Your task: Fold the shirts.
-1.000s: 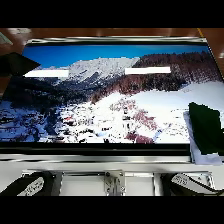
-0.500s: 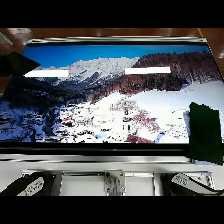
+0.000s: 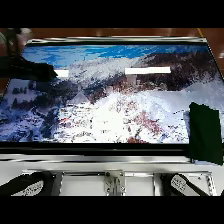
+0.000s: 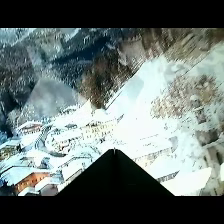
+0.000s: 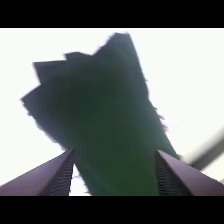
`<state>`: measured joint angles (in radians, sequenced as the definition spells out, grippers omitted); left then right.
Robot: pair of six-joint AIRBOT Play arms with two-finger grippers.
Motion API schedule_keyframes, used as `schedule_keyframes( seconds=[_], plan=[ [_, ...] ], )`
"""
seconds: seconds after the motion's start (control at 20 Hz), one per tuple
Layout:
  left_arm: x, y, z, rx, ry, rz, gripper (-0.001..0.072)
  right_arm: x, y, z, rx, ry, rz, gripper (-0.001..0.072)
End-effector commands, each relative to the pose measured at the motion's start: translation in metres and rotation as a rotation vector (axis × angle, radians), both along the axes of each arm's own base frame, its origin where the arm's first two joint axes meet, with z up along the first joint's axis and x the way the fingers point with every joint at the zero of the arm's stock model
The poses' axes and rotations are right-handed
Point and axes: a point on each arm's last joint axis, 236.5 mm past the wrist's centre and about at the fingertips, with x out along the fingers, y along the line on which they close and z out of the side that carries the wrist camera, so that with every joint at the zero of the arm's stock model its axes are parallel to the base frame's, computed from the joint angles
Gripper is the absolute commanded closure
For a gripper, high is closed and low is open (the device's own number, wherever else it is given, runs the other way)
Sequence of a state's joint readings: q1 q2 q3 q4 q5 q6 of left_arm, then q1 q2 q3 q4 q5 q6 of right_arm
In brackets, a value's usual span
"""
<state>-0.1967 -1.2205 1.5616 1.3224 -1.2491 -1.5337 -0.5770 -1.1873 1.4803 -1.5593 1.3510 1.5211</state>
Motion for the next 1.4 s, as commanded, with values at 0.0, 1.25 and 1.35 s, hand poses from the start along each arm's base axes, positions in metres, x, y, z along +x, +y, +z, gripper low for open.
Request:
schedule_keyframes(
  seconds=[0.0,1.25,1.35],
  plan=[
    [-0.016,-0.016,-0.075,0.248,0.232,-0.007,0.0594,0.043,0.121,-0.016,0.174,0.003,0.291,0.0034],
    [-0.019,-0.049,-0.13,0.222,0.39,-0.07,0.011,0.038,0.236,-0.085,0.34,0.182,0.494,0.0154],
    [-0.019,-0.049,-0.13,0.221,0.39,-0.07,0.011,0.038,0.236,-0.085,0.34,0.182,0.494,0.0154]
  ],
)
